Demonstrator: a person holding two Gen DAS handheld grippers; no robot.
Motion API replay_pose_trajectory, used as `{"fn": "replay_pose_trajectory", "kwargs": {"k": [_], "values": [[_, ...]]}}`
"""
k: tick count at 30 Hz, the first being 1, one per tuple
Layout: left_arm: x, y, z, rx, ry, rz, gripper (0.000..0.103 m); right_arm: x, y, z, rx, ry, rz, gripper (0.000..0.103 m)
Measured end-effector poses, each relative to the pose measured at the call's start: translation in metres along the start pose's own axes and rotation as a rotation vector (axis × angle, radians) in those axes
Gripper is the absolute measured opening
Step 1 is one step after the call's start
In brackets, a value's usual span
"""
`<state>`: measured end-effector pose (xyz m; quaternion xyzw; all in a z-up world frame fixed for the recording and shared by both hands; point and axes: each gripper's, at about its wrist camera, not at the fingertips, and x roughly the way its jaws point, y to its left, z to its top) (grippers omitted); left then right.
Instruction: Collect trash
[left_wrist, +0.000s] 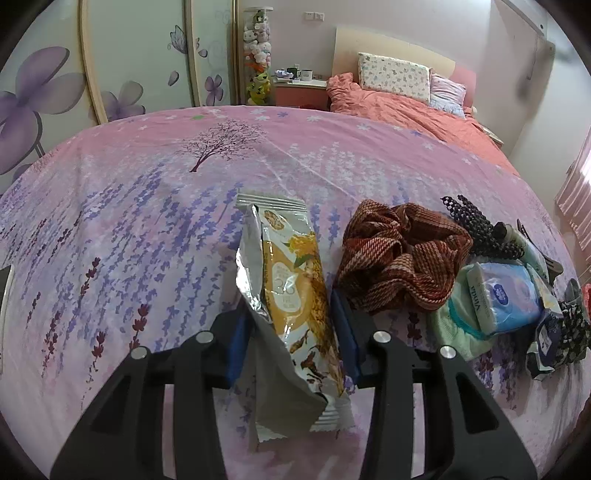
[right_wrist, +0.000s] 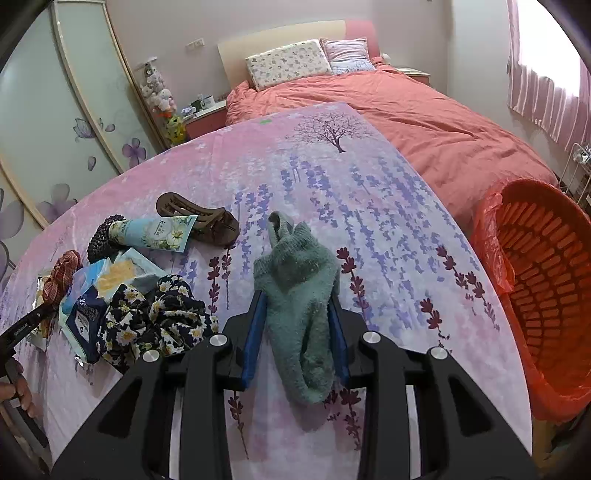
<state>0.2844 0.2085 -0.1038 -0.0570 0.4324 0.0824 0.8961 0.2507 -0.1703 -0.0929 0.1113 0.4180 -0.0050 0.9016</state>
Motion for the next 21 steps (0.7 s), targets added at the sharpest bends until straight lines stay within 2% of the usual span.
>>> {"fn": "replay_pose_trajectory", "kwargs": {"k": [4, 12, 17, 21], "values": [[0.0, 0.0, 0.0, -0.013, -0.002, -0.014, 0.042, 0.001, 0.005, 0.0, -0.026, 0.004, -0.032, 0.034], [-0.002, 0.012, -0.001, -0.07, -0.013, -0.072, 0.042, 0.004, 0.024, -0.003, -0.12, 0.019, -0.126, 0.051], [-0.002, 0.012, -0.002, -0.071, -0.013, -0.073, 0.042, 0.0, 0.011, -0.003, -0.067, 0.013, -0.068, 0.051], [-0.002, 0.012, -0.002, -0.073, -0.013, -0.076, 0.043, 0.0, 0.011, -0.002, -0.072, 0.015, -0.071, 0.053]]}}
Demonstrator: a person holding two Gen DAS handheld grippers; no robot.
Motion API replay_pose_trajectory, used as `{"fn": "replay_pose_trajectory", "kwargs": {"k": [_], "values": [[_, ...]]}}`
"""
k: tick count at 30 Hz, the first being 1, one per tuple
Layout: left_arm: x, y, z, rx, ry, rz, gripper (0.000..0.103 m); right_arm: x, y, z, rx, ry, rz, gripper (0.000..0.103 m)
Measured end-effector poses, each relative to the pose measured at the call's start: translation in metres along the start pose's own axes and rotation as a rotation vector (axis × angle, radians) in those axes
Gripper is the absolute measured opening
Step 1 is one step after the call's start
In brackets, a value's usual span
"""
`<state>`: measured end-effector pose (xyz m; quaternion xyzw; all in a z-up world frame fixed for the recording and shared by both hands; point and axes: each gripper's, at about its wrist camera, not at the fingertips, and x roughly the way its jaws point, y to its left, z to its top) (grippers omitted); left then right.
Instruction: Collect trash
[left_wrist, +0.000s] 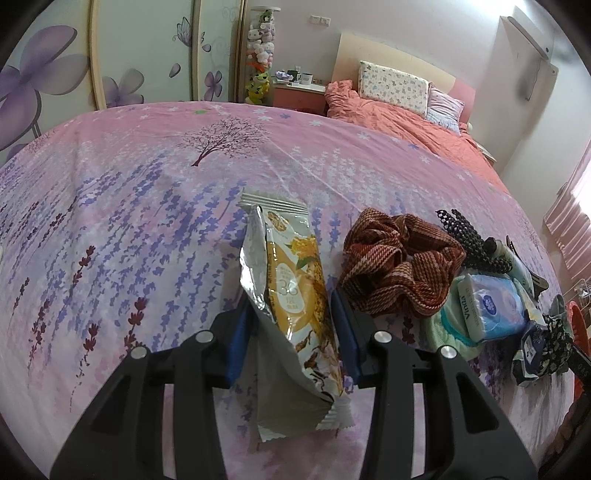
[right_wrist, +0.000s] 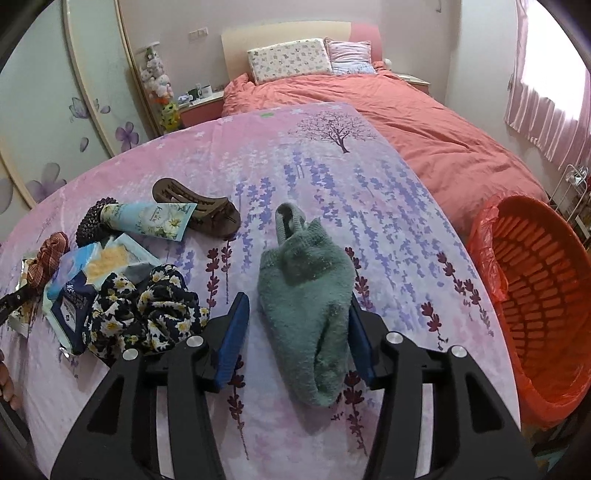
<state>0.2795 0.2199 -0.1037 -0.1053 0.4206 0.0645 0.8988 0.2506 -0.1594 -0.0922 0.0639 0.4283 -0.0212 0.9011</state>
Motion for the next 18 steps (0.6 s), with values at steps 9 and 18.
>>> {"fn": "replay_pose_trajectory", "kwargs": {"k": [9, 18], "values": [[0.0, 0.0, 0.0, -0.004, -0.001, -0.012, 0.047, -0.002, -0.004, 0.001, 0.023, -0.004, 0.035, 0.053], [0.0, -0.02, -0.004, 0.118, 0.019, 0.077, 0.043, 0.002, 0.0, 0.006, -0.005, -0.001, -0.003, 0.049]]}}
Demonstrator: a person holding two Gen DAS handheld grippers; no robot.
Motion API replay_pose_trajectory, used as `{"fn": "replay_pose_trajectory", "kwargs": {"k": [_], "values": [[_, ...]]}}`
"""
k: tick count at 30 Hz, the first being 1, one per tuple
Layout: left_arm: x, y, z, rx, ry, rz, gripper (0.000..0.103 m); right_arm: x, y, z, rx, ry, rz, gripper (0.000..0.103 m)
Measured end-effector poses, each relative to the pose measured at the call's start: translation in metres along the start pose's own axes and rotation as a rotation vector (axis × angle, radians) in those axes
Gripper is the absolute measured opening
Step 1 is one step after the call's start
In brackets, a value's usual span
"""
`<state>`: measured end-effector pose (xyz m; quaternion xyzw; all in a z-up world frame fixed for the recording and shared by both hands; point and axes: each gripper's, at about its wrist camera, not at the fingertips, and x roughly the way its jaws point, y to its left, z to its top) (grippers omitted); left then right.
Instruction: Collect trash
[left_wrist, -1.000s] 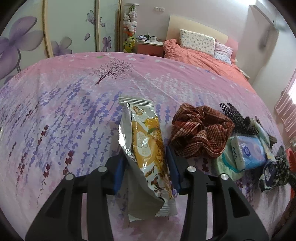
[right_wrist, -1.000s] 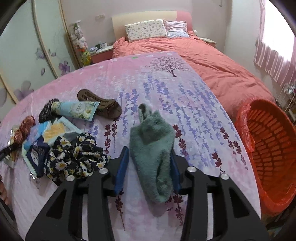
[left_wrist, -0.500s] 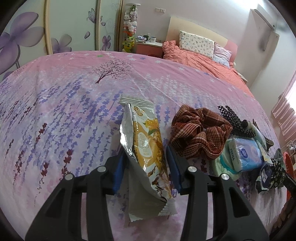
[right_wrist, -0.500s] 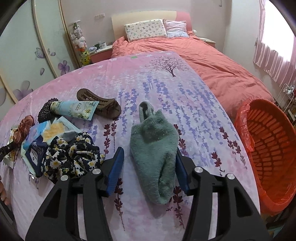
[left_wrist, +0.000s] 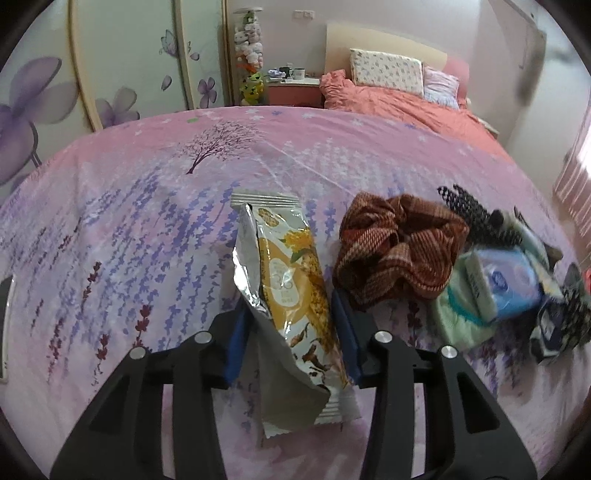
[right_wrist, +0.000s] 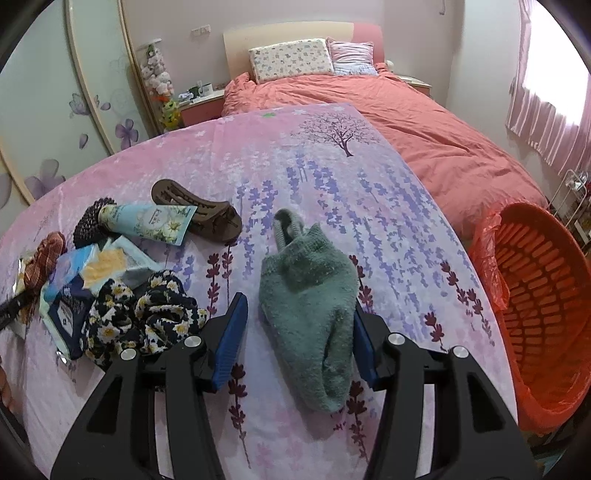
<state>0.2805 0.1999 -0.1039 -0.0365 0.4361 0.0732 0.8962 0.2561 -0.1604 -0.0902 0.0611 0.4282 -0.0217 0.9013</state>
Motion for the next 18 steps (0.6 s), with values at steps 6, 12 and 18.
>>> {"fn": "replay_pose_trajectory", "kwargs": {"k": [6, 12, 18], "values": [[-0.002, 0.0, -0.001, 0.011, -0.007, -0.009, 0.032, -0.003, -0.014, 0.0, 0.054, -0.005, 0.04, 0.013], [-0.016, 0.01, -0.013, 0.0, -0.026, -0.006, 0.03, -0.019, -0.026, -0.005, 0.086, -0.018, 0.062, 0.012], [-0.055, 0.012, -0.008, 0.0, -0.093, -0.004, 0.03, -0.049, -0.031, -0.001, 0.093, -0.074, 0.071, 0.012]]}}
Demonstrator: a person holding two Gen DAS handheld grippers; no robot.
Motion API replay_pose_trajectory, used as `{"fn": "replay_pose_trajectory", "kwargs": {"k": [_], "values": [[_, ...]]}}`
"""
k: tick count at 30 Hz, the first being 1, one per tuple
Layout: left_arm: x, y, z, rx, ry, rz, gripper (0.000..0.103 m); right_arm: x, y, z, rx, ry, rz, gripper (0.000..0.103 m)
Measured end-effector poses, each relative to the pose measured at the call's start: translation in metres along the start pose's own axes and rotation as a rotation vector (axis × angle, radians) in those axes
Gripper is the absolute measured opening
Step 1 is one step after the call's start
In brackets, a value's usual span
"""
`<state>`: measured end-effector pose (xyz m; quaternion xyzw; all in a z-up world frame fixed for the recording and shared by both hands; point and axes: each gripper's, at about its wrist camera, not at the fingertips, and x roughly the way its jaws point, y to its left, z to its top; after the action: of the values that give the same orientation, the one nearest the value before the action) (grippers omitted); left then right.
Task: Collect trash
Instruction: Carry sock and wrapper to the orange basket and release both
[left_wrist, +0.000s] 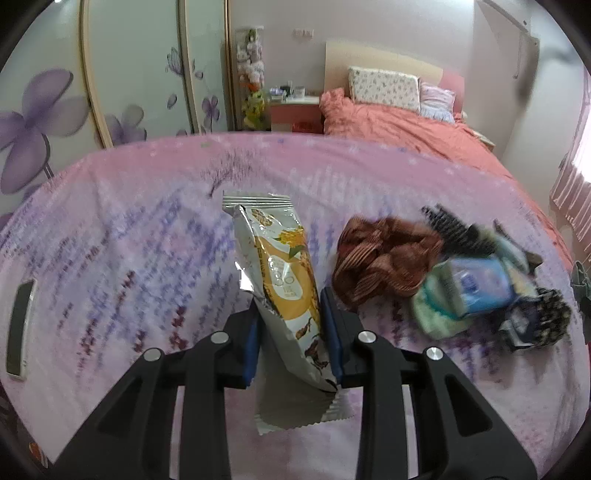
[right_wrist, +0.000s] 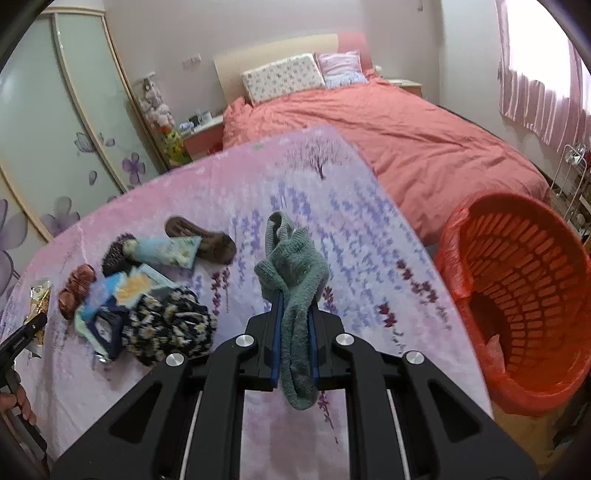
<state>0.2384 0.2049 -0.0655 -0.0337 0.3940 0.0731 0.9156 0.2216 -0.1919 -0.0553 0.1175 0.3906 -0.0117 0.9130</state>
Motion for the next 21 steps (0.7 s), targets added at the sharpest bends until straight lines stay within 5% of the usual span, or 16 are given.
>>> {"fn": "replay_pose_trajectory", "kwargs": {"k": [21], "values": [[-0.132, -0.116, 0.047, 0.14, -0.19, -0.189, 0.031, -0.114, -0.025, 0.022, 0.022, -0.245, 0.017, 0.012]]}}
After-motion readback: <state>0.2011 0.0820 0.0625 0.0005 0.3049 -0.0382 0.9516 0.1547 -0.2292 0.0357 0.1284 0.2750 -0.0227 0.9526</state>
